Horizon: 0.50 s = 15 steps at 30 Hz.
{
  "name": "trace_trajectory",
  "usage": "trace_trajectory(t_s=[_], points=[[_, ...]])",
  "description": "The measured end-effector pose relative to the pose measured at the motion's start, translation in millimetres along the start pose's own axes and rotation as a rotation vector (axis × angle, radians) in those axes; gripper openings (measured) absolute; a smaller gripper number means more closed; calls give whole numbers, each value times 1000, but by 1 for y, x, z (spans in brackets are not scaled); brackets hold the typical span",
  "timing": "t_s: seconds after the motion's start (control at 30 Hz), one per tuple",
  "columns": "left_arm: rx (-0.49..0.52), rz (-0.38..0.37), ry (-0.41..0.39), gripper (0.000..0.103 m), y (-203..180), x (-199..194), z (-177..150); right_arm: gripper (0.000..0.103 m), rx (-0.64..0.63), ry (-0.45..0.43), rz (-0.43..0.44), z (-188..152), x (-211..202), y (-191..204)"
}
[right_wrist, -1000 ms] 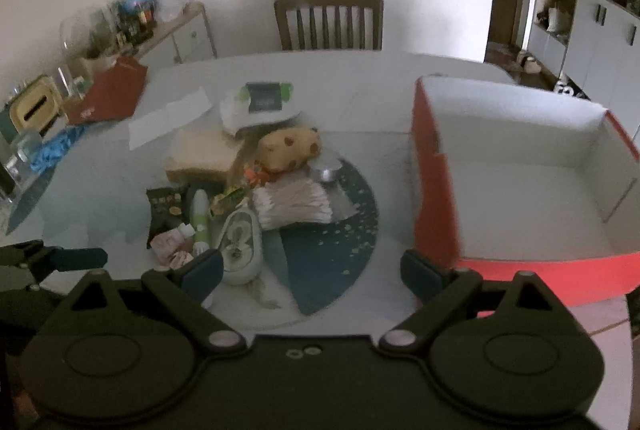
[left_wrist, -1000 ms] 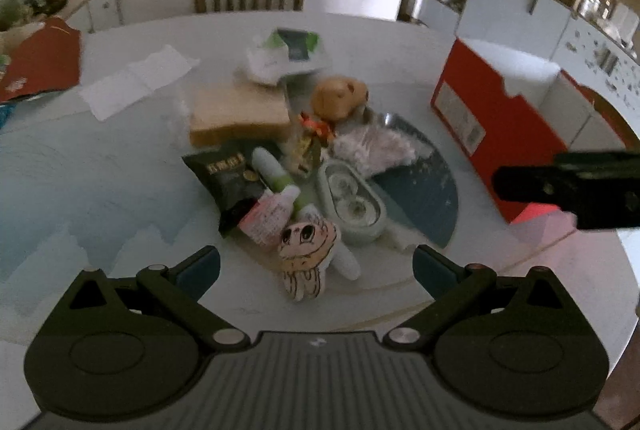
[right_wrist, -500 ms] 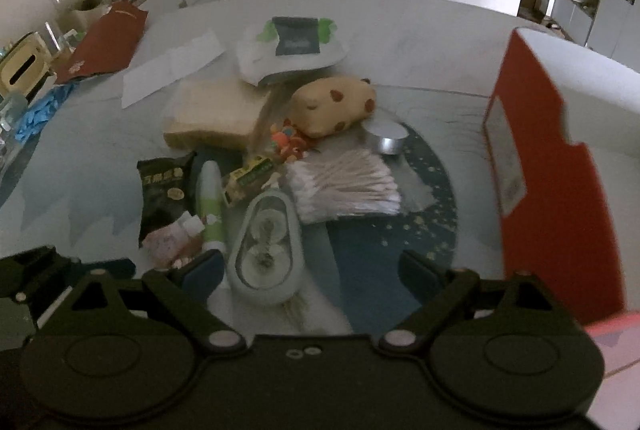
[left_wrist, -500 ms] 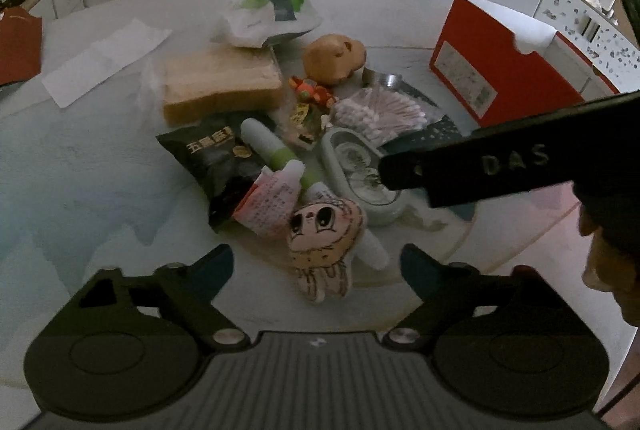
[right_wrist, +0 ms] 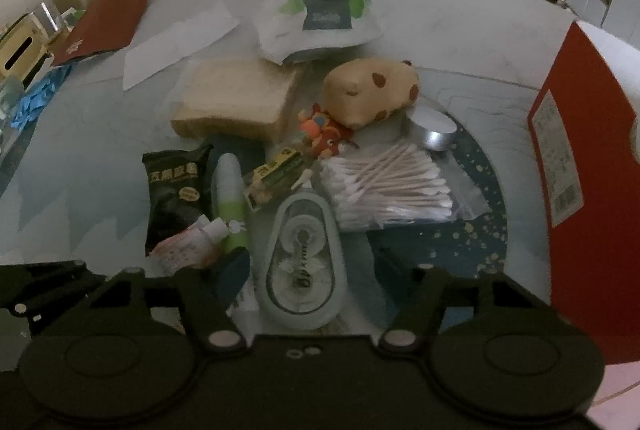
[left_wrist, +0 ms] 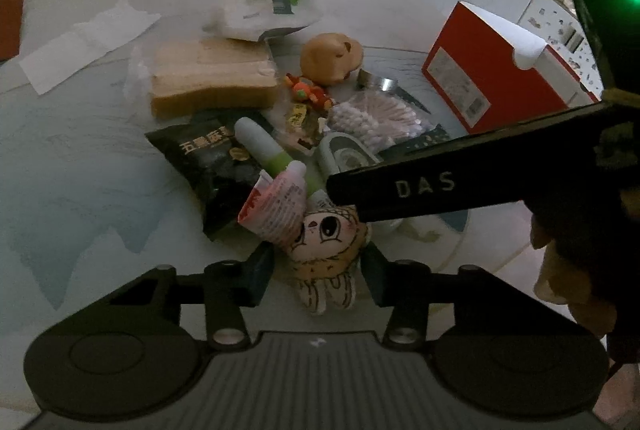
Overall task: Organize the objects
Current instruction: 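Grasp the cartoon-face toy with the left tool while the right tool grasps the white correction tape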
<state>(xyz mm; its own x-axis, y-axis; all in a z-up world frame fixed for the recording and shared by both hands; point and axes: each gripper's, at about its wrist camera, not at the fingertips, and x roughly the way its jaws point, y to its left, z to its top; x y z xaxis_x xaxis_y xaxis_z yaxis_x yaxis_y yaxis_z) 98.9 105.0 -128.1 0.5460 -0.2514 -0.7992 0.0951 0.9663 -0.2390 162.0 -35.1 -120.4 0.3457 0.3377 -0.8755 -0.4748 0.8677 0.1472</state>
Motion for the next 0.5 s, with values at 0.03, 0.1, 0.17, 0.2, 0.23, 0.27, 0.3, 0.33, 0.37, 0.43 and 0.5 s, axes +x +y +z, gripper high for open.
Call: trace_trajectory(t_s=[0.03,0.1,0.17,0.2,0.23,0.27,0.3,0.33,0.37,0.43,0.5], points=[[-1,-7,1,45,1,0,0,66,12,1,1,1,1,-1],[-5,-23,5,42,3,1,1,66,30,9,-1,3,2,-3],[-5,-30,9,41,4,1,2,64,44,19,-6,3,5,-4],[-2,-34,11,39,4,2,2,63,51,25,-8,3,6,-5],[1,-39,15,37,4,2,2,63,59,27,-4,3,6,-6],[2,-39,16,36,4,2,2,61,63,27,-2,3,6,-6],[2,-42,16,36,5,1,2,57,58,26,0,3,6,-6],[1,-45,17,35,5,1,1,54,58,27,10,3,7,-6],[-1,-48,17,34,7,0,1,49,58,28,20,3,6,-5],[-7,-57,17,34,8,0,1,49,49,28,11,2,5,-2],[-14,-63,17,34,11,-1,0,48,54,30,14,1,4,-2]])
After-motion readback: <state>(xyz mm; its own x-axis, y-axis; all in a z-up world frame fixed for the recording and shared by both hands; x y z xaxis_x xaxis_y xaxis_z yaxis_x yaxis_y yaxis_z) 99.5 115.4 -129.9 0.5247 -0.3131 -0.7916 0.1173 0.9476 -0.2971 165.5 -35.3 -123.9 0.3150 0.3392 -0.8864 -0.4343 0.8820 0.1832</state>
